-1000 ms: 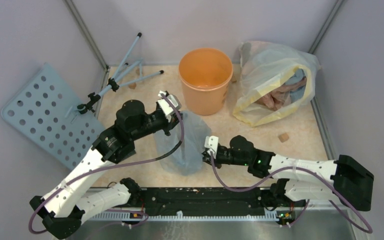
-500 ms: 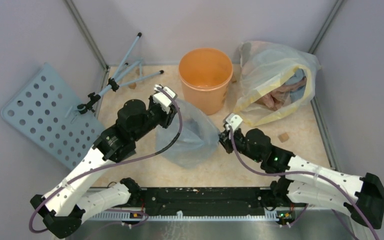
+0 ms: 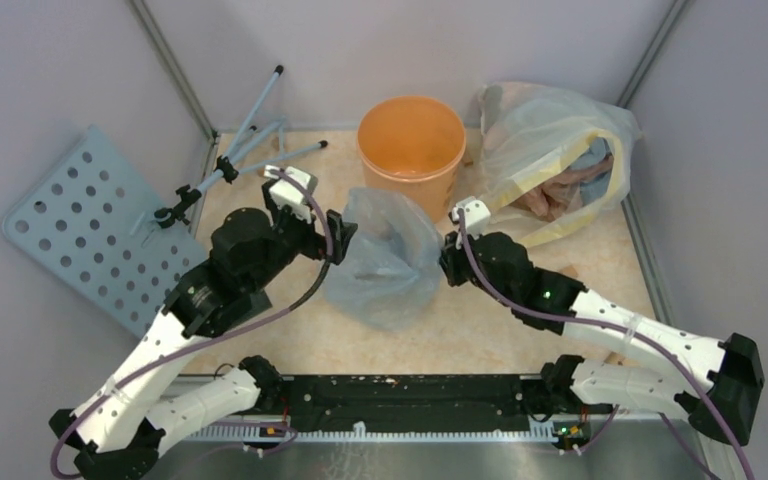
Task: Put the trash bags into the trash bin
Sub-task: Unfold the trash bag at the center of the board.
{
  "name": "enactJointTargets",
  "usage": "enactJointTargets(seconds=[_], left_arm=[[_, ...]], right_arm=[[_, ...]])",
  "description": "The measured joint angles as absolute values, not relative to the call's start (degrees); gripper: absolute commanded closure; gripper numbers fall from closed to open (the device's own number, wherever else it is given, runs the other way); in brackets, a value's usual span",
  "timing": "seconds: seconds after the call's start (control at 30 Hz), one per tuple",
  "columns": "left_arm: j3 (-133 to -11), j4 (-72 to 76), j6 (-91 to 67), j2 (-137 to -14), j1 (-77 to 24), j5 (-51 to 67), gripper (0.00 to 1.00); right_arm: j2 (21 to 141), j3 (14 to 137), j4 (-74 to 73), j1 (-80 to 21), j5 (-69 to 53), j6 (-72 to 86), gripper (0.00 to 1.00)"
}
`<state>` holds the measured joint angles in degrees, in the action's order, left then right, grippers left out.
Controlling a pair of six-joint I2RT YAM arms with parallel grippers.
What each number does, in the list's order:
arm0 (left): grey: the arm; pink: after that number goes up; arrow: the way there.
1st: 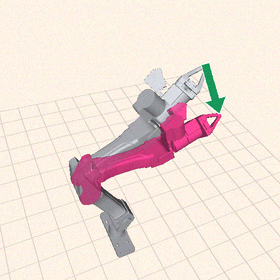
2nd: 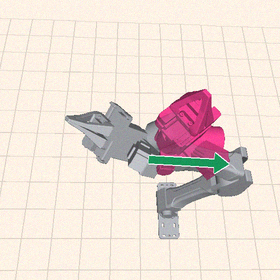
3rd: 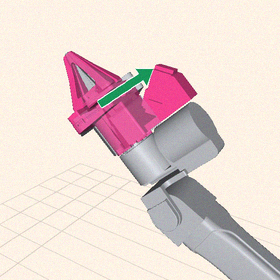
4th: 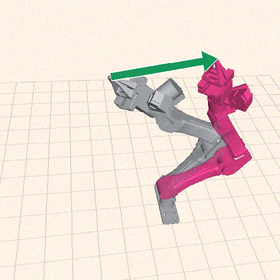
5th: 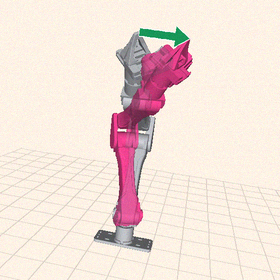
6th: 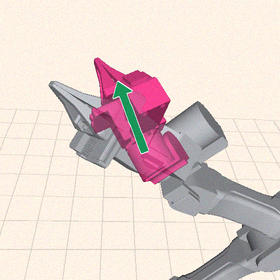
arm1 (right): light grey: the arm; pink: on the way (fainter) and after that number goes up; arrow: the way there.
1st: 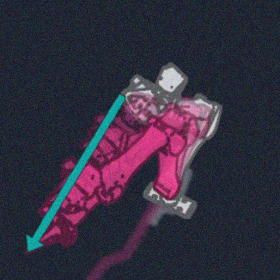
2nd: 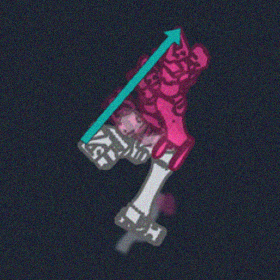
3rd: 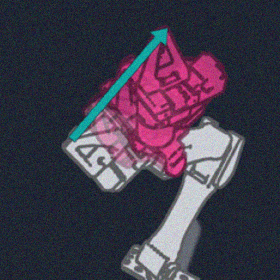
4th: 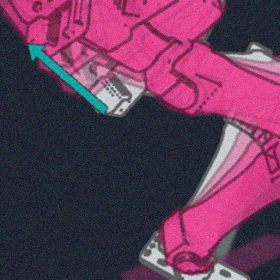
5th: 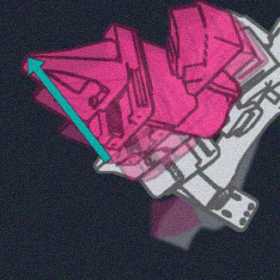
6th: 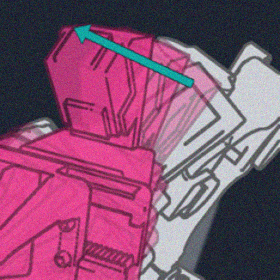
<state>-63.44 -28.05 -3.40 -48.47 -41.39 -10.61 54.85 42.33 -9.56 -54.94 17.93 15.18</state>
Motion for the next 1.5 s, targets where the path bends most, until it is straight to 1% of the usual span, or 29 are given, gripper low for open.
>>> enactJointTargets(seconds=[0.17,0.33,0.5,0.63,0.83,0.87,0.93,0.97,1.0,1.03,1.13,1.3,1.5], left_arm=[[-63.57,-28.91,-13.52,-41.06,-41.41,-7.09,0.02],[-59.59,-30.09,-24.67,-30.61,-41.39,-6.83,0.02],[-54.43,-30.11,-33.04,-25.41,-41.39,-5.56,0.01],[-48.05,-32.75,-36.84,-23.88,-41.39,-10.35,0.01],[-45.36,-34.26,-34.96,-25.26,-41.39,-20.67,0.02],[-45.23,-33.39,-33.47,-25.87,-41.39,-22.11,0.04],[-45.15,-31.51,-30.24,-27.33,-41.39,-23.55,0.16],[-45.12,-30.63,-28.64,-28.14,-41.39,-23.94,0.21],[-45.12,-29.80,-26.96,-29.15,-41.39,-24.34,0.21],[-45.08,-29.06,-25.30,-30.33,-41.39,-24.80,0.18],[-44.45,-27.09,-21.69,-33.63,-41.39,-25.41,0.02],[-44.12,-25.21,-18.68,-35.22,-41.39,-21.85,0.01],[-43.24,-19.09,-15.31,-30.59,-41.39,-15.46,0.01]], right_arm=[[59.66,49.78,-9.30,-56.42,15.57,16.29,1.00],[64.16,54.17,-7.20,-62.98,17.15,15.64,1.00],[69.19,56.42,-5.02,-65.71,18.09,15.00,1.00],[71.20,56.71,-3.99,-66.02,18.17,14.66,1.00],[71.77,57.30,-3.84,-66.96,18.20,13.80,1.00],[71.77,57.32,-3.79,-67.02,18.20,13.67,1.00],[71.77,57.34,-3.77,-67.02,18.22,13.52,1.00],[71.77,57.32,-3.77,-67.02,18.24,13.50,1.00],[71.75,57.32,-3.77,-67.02,18.26,13.47,1.00],[71.75,57.32,-3.77,-67.02,18.31,13.39,1.00],[71.64,57.32,-3.84,-67.02,18.76,12.97,1.00],[70.78,56.99,-3.70,-67.02,19.49,12.16,1.00],[70.76,56.99,-3.22,-67.02,19.31,11.51,1.00]])
